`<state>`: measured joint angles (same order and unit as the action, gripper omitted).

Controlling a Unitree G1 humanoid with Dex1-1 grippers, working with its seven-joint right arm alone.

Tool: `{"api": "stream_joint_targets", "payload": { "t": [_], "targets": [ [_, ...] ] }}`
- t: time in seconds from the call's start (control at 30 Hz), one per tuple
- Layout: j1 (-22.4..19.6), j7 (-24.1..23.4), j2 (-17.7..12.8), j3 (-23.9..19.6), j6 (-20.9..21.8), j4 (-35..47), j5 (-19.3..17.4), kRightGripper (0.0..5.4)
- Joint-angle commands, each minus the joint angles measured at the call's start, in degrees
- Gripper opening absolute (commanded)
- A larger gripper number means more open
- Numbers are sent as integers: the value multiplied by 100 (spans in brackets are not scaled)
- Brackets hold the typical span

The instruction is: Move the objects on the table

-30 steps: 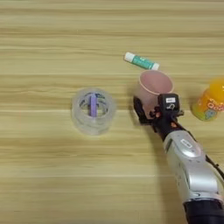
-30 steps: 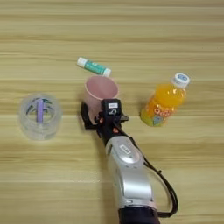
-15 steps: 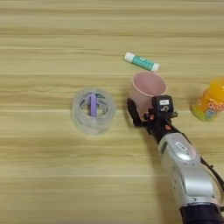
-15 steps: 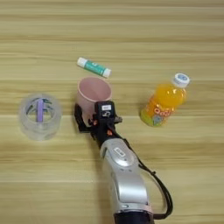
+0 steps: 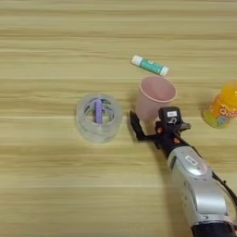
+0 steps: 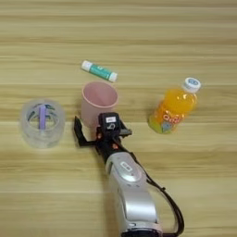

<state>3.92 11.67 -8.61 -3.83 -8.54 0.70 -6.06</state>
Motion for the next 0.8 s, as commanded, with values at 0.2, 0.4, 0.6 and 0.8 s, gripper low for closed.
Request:
{"api": "stream_joint_targets", "payload": {
  "t": [0.2, 0.4, 0.6, 0.8],
  "targets": [
    [143, -36, -83, -191, -105, 726, -86, 538],
    [608, 15, -111, -224, -365, 1321, -130, 538],
    [945, -18, -97, -363, -643, 1671, -264, 538],
    [1101, -276, -90, -647, -784, 1954, -208, 538]
  ]
}}
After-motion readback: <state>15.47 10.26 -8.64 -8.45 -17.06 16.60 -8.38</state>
